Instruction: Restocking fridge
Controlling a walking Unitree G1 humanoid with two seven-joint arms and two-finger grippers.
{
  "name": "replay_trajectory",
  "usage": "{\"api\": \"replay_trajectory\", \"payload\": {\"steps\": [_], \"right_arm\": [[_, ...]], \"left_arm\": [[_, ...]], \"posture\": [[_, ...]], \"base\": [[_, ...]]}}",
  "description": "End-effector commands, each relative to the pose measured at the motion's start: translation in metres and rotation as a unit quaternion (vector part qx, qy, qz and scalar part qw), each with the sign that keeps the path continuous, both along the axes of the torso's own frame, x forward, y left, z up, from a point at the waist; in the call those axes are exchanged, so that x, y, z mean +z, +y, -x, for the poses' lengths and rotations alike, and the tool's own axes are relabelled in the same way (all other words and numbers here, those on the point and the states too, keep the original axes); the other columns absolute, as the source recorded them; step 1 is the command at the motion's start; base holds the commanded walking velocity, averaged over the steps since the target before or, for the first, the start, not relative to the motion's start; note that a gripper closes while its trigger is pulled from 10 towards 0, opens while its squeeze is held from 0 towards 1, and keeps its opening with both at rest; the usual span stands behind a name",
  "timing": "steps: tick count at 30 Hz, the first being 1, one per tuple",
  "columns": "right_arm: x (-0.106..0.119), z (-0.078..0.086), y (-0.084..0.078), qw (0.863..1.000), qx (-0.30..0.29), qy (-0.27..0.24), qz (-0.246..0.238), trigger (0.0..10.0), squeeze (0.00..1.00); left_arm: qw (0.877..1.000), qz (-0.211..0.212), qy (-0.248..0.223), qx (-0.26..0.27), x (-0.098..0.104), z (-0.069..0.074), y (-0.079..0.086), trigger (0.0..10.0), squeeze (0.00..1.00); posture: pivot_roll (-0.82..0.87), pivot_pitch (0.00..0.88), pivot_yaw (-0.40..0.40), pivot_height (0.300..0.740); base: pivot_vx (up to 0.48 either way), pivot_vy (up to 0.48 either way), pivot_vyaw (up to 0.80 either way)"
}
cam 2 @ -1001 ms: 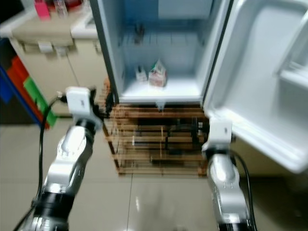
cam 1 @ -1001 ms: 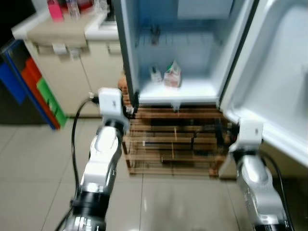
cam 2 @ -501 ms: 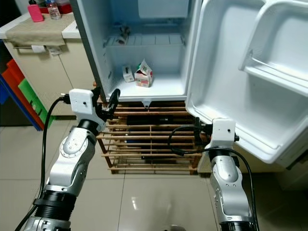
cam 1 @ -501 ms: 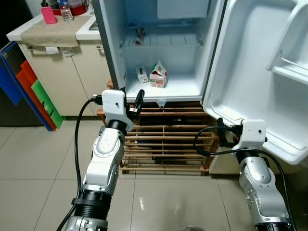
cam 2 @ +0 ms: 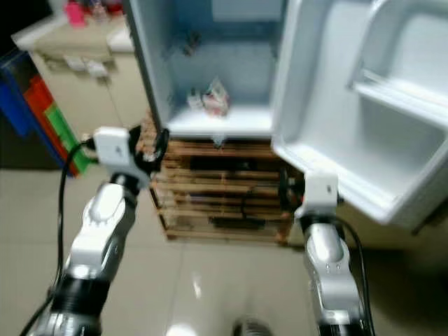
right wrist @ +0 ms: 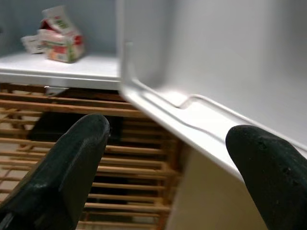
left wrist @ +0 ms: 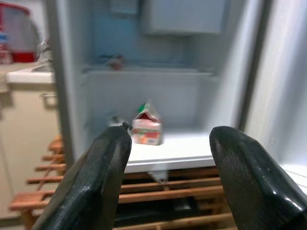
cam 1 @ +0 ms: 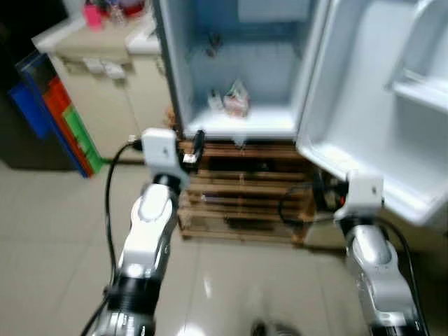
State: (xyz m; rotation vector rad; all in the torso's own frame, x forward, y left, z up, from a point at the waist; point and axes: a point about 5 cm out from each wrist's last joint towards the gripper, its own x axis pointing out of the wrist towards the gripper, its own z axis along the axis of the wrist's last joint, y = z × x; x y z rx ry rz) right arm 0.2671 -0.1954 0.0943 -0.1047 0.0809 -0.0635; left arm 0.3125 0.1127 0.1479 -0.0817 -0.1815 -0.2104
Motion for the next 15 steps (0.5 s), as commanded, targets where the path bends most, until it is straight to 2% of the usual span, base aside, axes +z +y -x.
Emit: {"api": "replay_trajectory", "payload": {"steps": [1,5,11,15], "right_arm": [[0.005,-0.003,0.003,1.000,0.005,-0.011,-0.001,10.0,0.00],[0.006,-0.002,0.004,1.000,0.010,-0.013,-0.001,10.0,0.00],[0.001,0.005,0.003,1.000,0.029,0.001,-0.004,10.0,0.00],[-0.011,0.010,-0.001,0.999,0.024,0.039,-0.003,10.0,0.00]], "left_arm": [[1.000,-0.001,-0.014,-0.008,0.006,-0.001,0.001,10.0,0.00],[1.000,0.003,-0.017,-0.011,0.007,0.000,0.001,10.0,0.00],[1.000,0.009,-0.018,-0.008,0.008,-0.001,0.001,10.0,0.00],[1.000,0.010,-0.017,-0.012,0.007,-0.001,0.000,10.0,0.00]], "posture": [[-0.17,0.000,0.048,0.740],[-0.17,0.000,0.049,0.740],[-0.17,0.000,0.049,0.740],[-0.17,0.000,0.049,0.740]], "base": [[0.000,-0.465,0.00],[0.000,-0.427,0.00],[0.000,0.000,0.00],[0.000,0.000,0.00]]}}
